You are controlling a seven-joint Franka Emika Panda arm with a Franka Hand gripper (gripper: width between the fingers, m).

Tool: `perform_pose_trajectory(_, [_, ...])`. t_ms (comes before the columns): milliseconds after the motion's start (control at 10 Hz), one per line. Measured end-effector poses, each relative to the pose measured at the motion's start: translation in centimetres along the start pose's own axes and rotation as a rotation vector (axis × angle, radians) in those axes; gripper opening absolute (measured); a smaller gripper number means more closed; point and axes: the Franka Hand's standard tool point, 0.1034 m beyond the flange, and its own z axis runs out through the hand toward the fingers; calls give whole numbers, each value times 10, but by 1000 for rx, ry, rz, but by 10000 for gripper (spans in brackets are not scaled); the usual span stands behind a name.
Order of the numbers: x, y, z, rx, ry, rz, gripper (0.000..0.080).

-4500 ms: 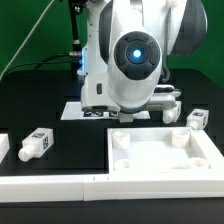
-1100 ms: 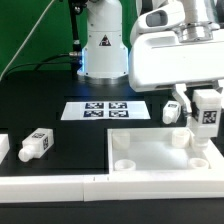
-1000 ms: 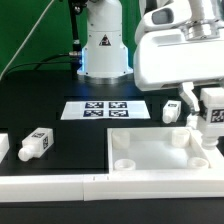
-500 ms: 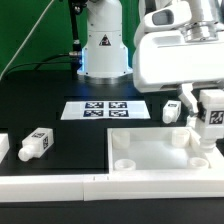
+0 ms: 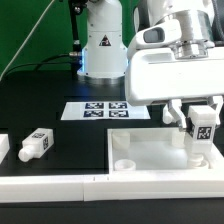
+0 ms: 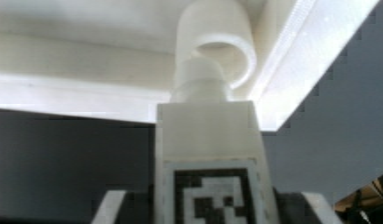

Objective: Assemble one leg

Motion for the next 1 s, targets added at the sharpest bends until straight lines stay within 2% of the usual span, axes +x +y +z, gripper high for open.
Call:
perform_pose_trajectory(300, [-3, -5, 1, 4, -5, -5, 284])
perform_pose_trajectory(700, [-12, -4, 7, 4, -20, -5, 284])
perform_pose_trajectory(1000, [-13, -4, 8, 2, -9, -6, 284])
